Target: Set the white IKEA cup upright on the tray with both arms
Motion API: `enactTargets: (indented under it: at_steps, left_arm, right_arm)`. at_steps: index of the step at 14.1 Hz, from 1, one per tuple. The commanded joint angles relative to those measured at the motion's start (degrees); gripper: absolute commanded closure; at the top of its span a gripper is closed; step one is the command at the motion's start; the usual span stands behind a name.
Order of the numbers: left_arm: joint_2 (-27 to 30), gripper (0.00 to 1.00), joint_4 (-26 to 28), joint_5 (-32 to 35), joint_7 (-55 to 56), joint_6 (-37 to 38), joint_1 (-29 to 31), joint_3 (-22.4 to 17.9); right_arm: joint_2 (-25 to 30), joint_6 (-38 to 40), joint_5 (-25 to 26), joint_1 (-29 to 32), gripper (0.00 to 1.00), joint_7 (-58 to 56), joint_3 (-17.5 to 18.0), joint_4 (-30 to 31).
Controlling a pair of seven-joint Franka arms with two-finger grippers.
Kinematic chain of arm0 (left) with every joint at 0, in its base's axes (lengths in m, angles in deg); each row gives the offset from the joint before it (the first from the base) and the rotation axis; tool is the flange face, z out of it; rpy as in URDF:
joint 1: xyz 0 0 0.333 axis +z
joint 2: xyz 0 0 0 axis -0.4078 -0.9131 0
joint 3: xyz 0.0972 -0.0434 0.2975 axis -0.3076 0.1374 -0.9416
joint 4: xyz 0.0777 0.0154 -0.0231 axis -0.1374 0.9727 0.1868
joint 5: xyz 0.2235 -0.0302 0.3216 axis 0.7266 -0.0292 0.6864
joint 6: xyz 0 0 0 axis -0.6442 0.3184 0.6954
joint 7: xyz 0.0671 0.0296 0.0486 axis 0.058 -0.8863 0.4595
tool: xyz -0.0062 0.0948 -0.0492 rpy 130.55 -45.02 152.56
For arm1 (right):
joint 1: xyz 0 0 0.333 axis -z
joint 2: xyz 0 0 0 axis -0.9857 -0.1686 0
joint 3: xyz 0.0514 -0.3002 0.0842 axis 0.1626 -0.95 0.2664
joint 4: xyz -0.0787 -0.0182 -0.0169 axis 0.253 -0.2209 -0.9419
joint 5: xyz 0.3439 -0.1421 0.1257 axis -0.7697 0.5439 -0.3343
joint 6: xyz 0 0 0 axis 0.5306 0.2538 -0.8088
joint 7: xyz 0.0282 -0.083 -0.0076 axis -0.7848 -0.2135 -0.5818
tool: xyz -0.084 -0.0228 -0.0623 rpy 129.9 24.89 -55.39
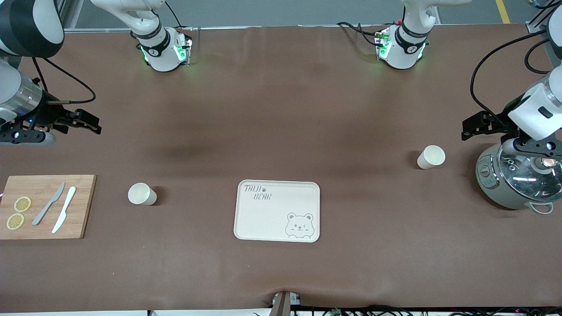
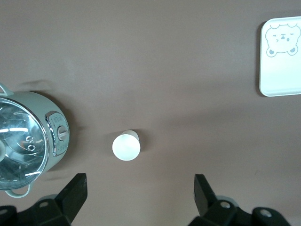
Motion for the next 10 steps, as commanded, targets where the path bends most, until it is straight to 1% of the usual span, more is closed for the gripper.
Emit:
enactTargets:
  at_steps: [1, 8, 10]
  left_arm:
    - [-0.1, 0.0, -0.7, 0.8, 0.3, -0.4, -0.5, -0.3]
    - [0.0, 0.0, -0.4, 0.6, 0.3, -0.3, -0.3, -0.3]
    - [-0.9, 0.0, -0.4, 0.8, 0.3, -1.4, -0.6, -0.3]
  right_arm:
    - [-0.8, 0.4, -1.1, 0.6, 0.0, 0.5, 0.5, -1.4]
    - [-0.8, 0.4, -1.1, 0.6, 0.0, 0.5, 0.5, -1.4]
    - [-0.8, 0.2, -1.1, 0.6, 0.0, 0.5, 0.5, -1.3]
